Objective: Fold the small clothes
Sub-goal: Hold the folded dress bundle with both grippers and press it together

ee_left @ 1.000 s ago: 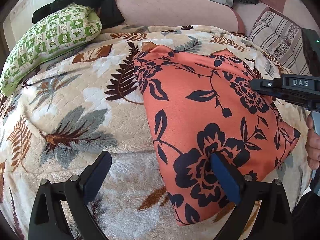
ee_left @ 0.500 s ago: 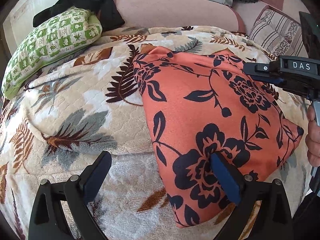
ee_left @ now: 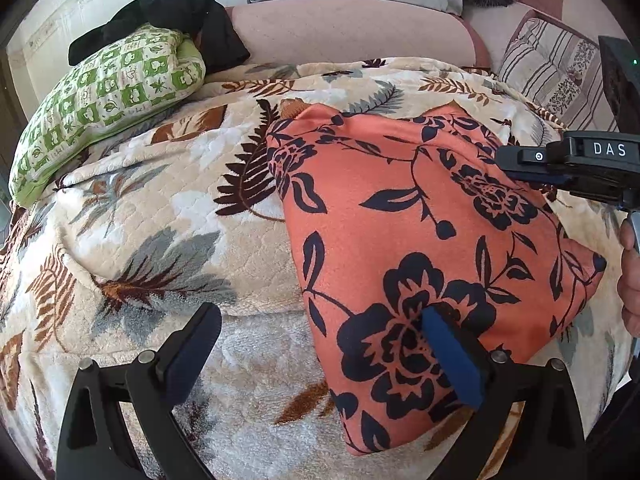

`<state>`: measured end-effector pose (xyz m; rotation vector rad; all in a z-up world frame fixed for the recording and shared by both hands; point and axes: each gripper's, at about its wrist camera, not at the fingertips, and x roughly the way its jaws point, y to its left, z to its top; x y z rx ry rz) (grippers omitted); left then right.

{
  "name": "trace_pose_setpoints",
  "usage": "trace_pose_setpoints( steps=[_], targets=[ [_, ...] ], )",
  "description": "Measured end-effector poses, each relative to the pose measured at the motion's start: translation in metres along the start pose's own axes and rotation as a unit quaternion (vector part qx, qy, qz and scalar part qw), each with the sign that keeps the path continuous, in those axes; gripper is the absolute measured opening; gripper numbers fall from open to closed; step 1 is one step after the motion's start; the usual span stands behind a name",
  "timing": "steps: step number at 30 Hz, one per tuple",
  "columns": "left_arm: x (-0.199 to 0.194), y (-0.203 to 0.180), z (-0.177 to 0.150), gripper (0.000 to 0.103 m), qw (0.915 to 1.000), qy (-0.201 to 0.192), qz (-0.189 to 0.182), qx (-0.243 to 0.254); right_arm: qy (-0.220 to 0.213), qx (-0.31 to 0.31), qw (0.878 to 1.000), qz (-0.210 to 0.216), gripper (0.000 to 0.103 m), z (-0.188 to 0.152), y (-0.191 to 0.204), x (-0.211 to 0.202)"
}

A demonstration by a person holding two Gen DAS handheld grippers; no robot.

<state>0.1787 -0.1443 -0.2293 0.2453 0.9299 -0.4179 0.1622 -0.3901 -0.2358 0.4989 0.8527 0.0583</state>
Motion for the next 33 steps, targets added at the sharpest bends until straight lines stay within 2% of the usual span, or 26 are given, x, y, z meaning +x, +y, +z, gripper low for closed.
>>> trace_pose_setpoints(
  steps=[3,7,9,12,14,16,17,19,23,24,27,29,33],
  targets=[
    [-0.01,0.006,0.011,0.101,0.9993,-0.014,-0.025,-0.022,-0.004,0.017,1.0,0.013,0.028,-0.001,-0.01,-0.011],
    [-0.009,0.017,0.038,0.101,0.9974,-0.034,-0.001,-0.063,-0.018,0.039,0.999,0.011,0.028,0.001,-0.022,-0.018],
    [0.004,0.018,0.05,0.101,0.997,-0.027,0.015,-0.072,-0.023,0.047,0.998,0.021,0.028,0.005,-0.023,-0.018],
    [0.04,0.011,0.06,0.101,0.9977,0.013,0.048,-0.046,-0.029,0.046,0.998,0.023,0.028,0.012,-0.02,-0.014],
    [0.057,0.014,0.055,0.102,0.9974,0.03,0.029,-0.059,-0.025,0.051,0.998,0.024,0.028,0.015,-0.02,-0.006],
    [0.062,0.018,0.053,0.103,0.9961,0.034,0.016,-0.08,0.008,0.061,0.998,0.003,0.032,0.015,-0.024,0.014],
    [0.061,0.019,0.054,0.103,0.9964,0.036,0.014,-0.076,0.033,0.063,0.997,-0.01,0.032,0.014,-0.027,0.027],
    [0.057,0.019,0.054,0.103,0.9975,0.029,0.012,-0.064,0.024,0.06,0.998,-0.005,0.035,0.016,-0.029,0.031],
    [0.043,0.017,0.055,0.103,0.998,0.017,0.013,-0.06,0.02,0.068,0.997,0.025,0.054,0.018,-0.029,0.019],
    [0.039,0.015,0.055,0.103,0.9983,0.01,0.02,-0.053,0.012,0.067,0.997,0.03,0.055,0.017,-0.028,0.014],
    [0.028,0.013,0.055,0.103,0.9984,-0.009,0.043,-0.034,-0.018,0.049,0.998,0.023,0.056,0.016,-0.025,-0.002],
    [0.023,0.013,0.056,0.103,0.9983,-0.017,0.046,-0.032,-0.031,0.049,0.998,0.029,0.056,0.016,-0.026,-0.009],
    [0.021,0.014,0.057,0.103,0.998,-0.021,0.051,-0.031,-0.038,0.048,0.997,0.038,0.056,0.015,-0.026,-0.011]
  ],
)
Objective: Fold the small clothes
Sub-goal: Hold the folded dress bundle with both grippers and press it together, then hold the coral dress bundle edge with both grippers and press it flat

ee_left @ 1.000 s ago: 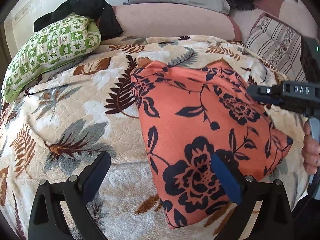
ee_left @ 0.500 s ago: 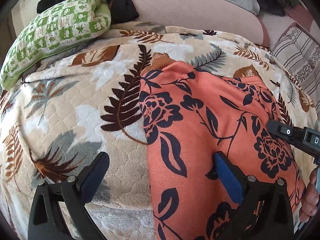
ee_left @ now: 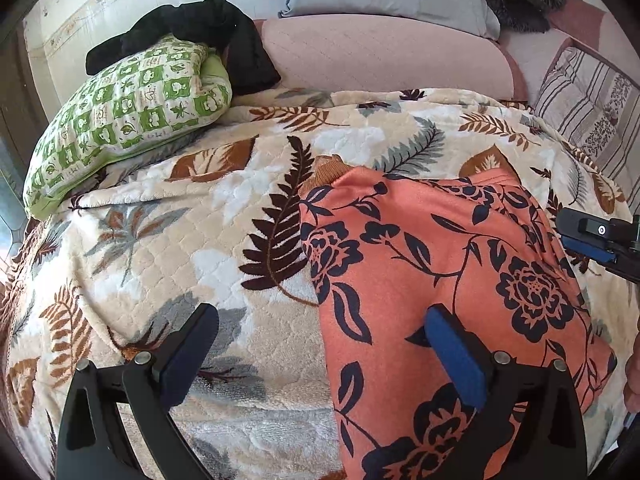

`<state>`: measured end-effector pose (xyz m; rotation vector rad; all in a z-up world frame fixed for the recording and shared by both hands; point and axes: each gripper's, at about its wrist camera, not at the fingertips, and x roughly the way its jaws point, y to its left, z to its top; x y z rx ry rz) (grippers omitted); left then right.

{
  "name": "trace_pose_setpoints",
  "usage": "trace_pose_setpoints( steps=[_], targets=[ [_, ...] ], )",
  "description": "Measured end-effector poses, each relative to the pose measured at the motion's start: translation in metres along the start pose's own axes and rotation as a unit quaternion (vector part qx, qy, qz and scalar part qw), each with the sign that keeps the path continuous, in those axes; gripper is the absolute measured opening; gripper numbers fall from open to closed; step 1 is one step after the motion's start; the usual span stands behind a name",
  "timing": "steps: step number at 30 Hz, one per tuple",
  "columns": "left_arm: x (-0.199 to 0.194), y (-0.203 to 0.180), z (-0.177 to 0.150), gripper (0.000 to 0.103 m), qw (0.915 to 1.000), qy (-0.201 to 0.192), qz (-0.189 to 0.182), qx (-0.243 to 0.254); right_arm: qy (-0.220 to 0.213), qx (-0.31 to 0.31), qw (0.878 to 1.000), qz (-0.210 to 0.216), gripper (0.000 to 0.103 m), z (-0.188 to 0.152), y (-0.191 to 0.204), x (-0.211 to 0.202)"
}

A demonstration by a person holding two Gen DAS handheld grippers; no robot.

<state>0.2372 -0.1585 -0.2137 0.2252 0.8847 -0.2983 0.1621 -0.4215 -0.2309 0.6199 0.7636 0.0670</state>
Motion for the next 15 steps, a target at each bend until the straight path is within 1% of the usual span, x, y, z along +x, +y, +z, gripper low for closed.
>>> trace_pose_setpoints(
  steps=[1,2,3,4,6,7,8,15],
  targets=[
    [0.001,0.0,0.0,0.103,1.0,0.0,0.002,0.003,0.005,-0.004,1.0,-0.002,0.055,-0.001,0.001,0.003],
    [0.003,-0.001,-0.001,0.103,1.0,0.002,0.004,0.005,0.01,-0.007,1.0,-0.006,0.05,-0.001,0.003,0.007],
    [0.005,-0.001,-0.001,0.103,1.0,0.005,0.006,0.007,0.016,-0.012,1.0,-0.014,0.044,-0.003,0.005,0.011],
    [0.006,-0.001,-0.002,0.103,0.9999,0.006,0.005,0.007,0.026,-0.017,0.999,-0.023,0.042,-0.004,0.006,0.017],
    [0.008,0.0,-0.002,0.103,0.9999,0.008,0.003,0.007,0.054,-0.023,0.997,-0.046,0.041,-0.008,0.006,0.031],
    [0.009,0.0,-0.002,0.103,0.9999,0.008,0.003,0.007,0.061,-0.024,0.996,-0.056,0.04,-0.01,0.004,0.036],
    [0.009,-0.001,-0.003,0.103,0.9999,0.007,0.003,0.008,0.061,-0.026,0.996,-0.061,0.04,-0.011,0.003,0.038],
    [0.012,-0.004,-0.004,0.103,0.9999,0.009,0.003,0.014,0.055,-0.021,0.997,-0.057,0.04,-0.011,0.0,0.037]
  ],
)
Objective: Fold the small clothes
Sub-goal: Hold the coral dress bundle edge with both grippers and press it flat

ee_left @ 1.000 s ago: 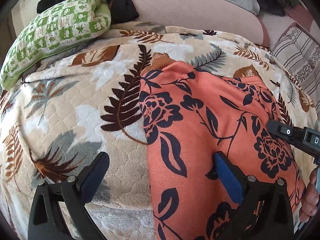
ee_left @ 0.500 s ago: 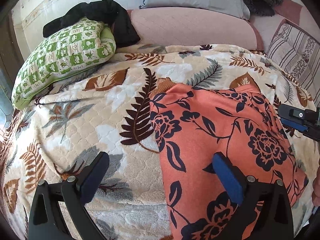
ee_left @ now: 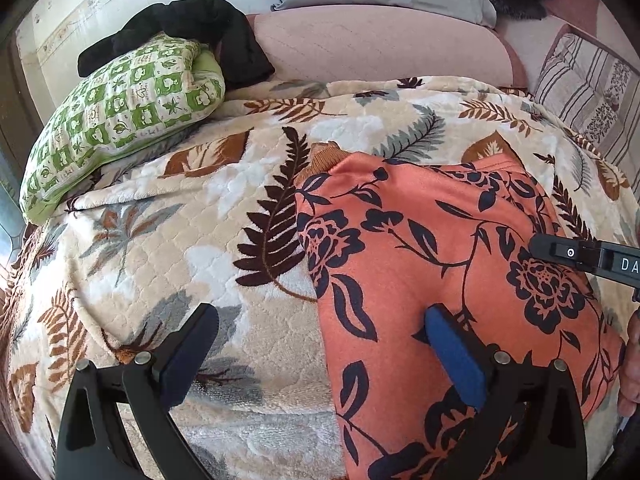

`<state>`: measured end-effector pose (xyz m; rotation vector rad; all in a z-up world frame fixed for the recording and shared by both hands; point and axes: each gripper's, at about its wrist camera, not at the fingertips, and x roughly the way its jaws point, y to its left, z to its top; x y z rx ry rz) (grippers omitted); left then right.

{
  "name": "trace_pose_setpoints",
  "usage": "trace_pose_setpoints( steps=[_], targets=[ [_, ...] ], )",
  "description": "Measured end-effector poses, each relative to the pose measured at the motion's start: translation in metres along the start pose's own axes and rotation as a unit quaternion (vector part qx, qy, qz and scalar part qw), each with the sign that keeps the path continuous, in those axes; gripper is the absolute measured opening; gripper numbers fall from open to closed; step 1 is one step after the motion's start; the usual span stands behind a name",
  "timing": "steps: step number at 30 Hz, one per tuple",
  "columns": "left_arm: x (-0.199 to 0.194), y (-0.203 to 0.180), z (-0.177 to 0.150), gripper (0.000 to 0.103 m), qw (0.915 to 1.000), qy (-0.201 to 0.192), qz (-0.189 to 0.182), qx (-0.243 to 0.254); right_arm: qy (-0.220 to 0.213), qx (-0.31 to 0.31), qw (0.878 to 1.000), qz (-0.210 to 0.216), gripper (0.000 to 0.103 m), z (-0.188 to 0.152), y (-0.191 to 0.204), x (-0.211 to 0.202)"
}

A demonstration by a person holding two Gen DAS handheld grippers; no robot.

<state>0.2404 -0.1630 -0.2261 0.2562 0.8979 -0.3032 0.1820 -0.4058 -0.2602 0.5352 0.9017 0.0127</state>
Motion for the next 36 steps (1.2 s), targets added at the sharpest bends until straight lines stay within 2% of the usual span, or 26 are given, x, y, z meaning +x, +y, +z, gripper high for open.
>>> trace_pose_setpoints(
  steps=[13,20,22,24,28,32,36],
  targets=[
    [0.001,-0.003,0.0,0.103,1.0,-0.001,0.002,0.003,-0.002,0.003,1.0,-0.001,0.04,0.0,0.002,-0.003],
    [0.001,-0.003,-0.001,0.103,1.0,-0.002,0.003,0.004,-0.03,-0.009,0.999,0.022,0.042,-0.001,0.015,-0.02],
    [0.001,-0.003,-0.001,0.103,1.0,-0.001,0.003,0.005,-0.019,-0.016,1.0,0.016,0.042,-0.002,0.018,-0.015],
    [0.002,-0.003,-0.001,0.103,1.0,0.0,0.003,0.006,0.01,-0.011,1.0,-0.001,0.042,-0.005,0.015,-0.001],
    [0.003,-0.004,-0.001,0.103,1.0,0.001,0.0,0.006,0.012,-0.017,1.0,-0.004,0.042,-0.005,0.016,-0.001],
    [0.0,-0.003,-0.001,0.103,1.0,0.003,-0.005,0.002,-0.005,-0.008,1.0,0.014,0.042,-0.003,0.015,-0.011],
    [-0.006,0.006,0.003,0.103,0.9998,0.001,-0.012,-0.018,-0.03,-0.007,0.999,0.013,0.042,0.0,0.014,-0.019]
  ],
)
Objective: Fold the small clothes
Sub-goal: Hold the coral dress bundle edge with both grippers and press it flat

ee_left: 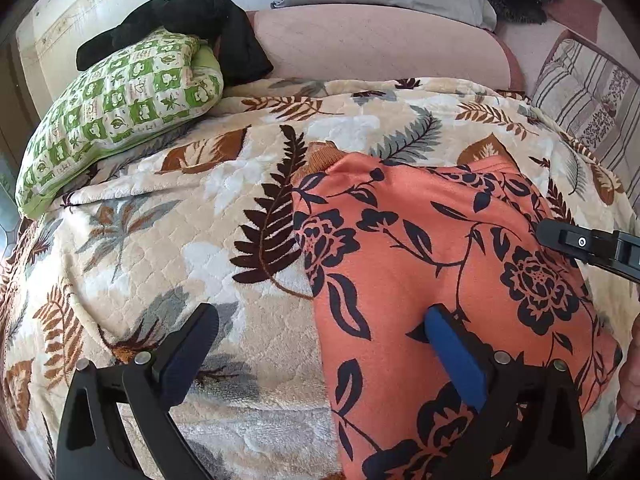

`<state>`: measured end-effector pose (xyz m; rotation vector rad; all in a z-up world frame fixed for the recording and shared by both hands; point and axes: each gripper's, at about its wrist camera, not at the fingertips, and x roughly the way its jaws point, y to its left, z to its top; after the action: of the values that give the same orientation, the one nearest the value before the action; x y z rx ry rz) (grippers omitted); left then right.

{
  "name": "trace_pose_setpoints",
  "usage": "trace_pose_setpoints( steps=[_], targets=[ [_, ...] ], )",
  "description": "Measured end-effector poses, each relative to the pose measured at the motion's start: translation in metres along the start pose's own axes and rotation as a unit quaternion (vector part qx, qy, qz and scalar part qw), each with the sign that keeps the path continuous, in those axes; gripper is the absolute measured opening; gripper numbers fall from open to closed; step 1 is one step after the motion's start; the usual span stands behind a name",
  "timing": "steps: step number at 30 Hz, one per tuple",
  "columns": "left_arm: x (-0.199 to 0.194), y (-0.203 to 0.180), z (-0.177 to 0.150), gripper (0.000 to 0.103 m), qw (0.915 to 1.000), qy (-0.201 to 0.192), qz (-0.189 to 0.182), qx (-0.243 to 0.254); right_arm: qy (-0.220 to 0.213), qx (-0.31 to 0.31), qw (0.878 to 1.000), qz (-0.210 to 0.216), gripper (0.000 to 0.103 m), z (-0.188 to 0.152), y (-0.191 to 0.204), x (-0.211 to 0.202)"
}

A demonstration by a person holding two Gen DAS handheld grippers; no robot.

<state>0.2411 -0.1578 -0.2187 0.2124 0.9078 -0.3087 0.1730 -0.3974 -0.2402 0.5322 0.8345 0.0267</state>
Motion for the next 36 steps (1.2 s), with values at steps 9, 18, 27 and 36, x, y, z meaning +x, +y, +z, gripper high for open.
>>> trace_pose_setpoints(
  steps=[9,18,27,36],
  targets=[
    [0.023,0.031,0.007,0.103,0.9972,0.015,0.062,-0.038,-0.013,0.041,0.999,0.02,0.045,0.042,0.002,0.028],
    [0.017,0.026,0.008,0.102,0.9968,0.006,0.079,-0.014,0.037,0.03,0.999,-0.021,0.05,0.044,0.013,0.049],
    [0.012,0.024,0.008,0.102,0.9969,0.005,0.078,-0.013,0.036,0.017,0.999,0.005,0.05,0.015,0.023,-0.005],
    [-0.008,0.02,0.0,0.102,0.9984,-0.005,0.056,-0.007,0.06,-0.046,0.997,-0.013,0.05,-0.033,0.033,-0.032]
  ],
)
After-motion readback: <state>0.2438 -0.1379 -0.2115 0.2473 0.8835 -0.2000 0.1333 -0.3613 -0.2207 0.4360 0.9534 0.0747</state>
